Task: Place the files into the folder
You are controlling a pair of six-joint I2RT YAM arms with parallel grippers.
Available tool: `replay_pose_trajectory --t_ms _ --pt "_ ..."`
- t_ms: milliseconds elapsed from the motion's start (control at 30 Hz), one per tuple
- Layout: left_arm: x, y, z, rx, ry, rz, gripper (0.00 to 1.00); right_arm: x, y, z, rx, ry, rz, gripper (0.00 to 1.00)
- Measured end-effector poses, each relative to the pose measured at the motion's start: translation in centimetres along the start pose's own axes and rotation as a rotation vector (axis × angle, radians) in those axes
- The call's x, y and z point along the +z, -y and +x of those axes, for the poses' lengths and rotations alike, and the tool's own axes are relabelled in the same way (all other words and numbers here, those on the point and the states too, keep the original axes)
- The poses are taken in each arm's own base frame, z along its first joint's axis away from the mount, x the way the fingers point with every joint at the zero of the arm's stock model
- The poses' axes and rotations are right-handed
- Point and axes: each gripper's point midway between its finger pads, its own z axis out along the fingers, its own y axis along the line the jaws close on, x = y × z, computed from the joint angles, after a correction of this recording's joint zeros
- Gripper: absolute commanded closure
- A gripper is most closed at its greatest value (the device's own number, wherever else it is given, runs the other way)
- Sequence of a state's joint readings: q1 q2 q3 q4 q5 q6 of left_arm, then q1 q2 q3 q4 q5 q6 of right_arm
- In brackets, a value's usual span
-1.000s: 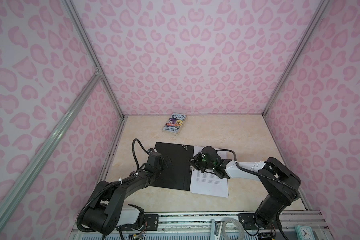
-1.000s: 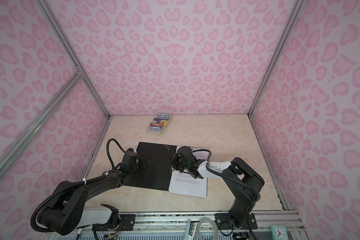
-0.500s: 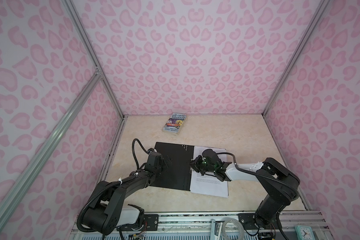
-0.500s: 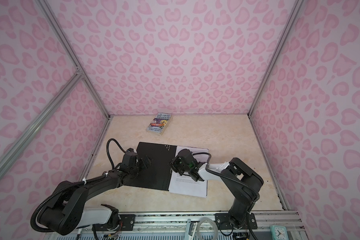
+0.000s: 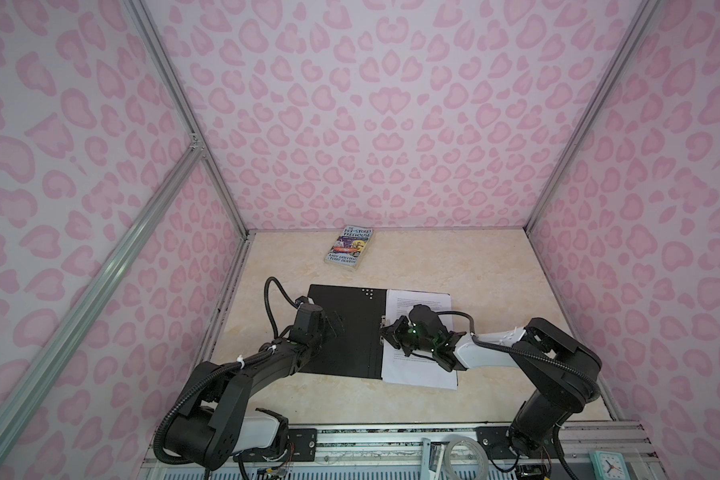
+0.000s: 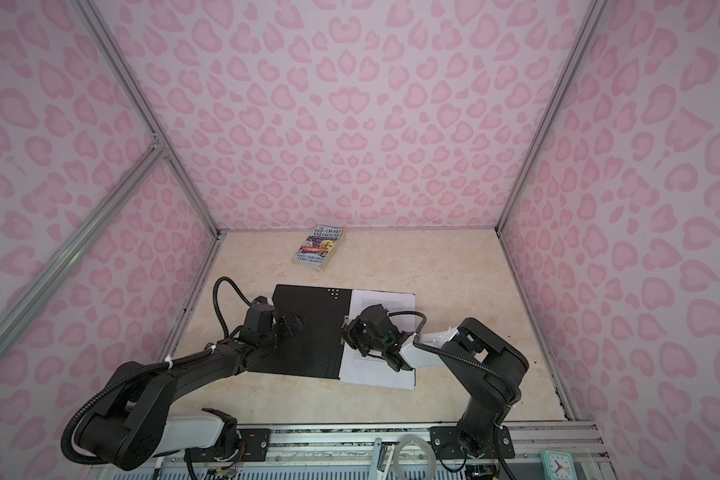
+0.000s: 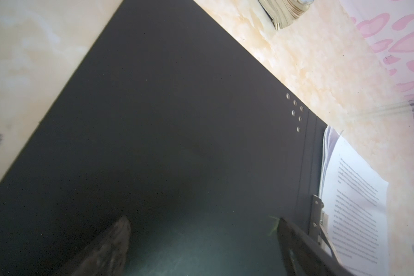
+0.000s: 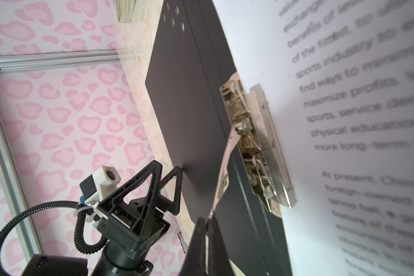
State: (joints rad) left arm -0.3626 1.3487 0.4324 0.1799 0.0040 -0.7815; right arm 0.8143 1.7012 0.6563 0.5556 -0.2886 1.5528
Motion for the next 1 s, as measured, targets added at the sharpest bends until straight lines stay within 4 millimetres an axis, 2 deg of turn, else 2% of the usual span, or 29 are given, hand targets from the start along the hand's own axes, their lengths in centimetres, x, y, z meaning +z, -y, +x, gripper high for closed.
replay_pose_trajectory --t_ms 133,300,533,767,1000 --pt "-0.3 0.0 0.1 0.0 -0.004 0.004 0.03 -0.2 0.1 -0.7 -0.022 -0.008 -0.01 1.0" --pt "-0.5 0.3 0.6 0.0 -0.029 0.02 0.03 0.2 -0.9 -2.9 -0.102 0.002 0.002 1.0" --pt "-0.4 0.5 0.9 0.01 -0.048 0.034 0.03 1.8 -1.8 -4.5 -0.24 -0.032 0.069 1.0" --pt "-0.3 0.7 1.0 0.01 -0.054 0.047 0.03 1.8 -0.4 -4.1 -0.335 -0.06 0.118 1.0" --pt "-0.1 0.8 1.0 -0.012 -0.052 0.05 0.02 1.2 1.9 -3.8 -0.379 -0.063 0.158 1.0"
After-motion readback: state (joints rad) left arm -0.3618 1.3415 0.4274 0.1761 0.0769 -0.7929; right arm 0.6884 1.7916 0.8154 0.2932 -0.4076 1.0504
